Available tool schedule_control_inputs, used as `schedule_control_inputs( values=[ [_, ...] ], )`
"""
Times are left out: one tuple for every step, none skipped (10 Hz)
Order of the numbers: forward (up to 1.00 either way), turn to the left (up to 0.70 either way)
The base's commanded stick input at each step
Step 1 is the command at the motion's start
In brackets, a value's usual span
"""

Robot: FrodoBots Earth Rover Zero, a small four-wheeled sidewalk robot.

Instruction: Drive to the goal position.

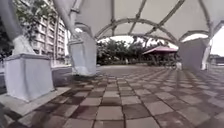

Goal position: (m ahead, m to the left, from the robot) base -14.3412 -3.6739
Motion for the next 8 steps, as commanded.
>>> schedule_control_inputs(
  values=[
    [0.0, -0.7],
    [0.0, -0.7],
    [0.0, -0.7],
    [0.0, -0.7],
    [0.0, -0.7],
    [0.0, -0.7],
    [0.0, -0.7],
    [0.0, -0.7]
  ],
)
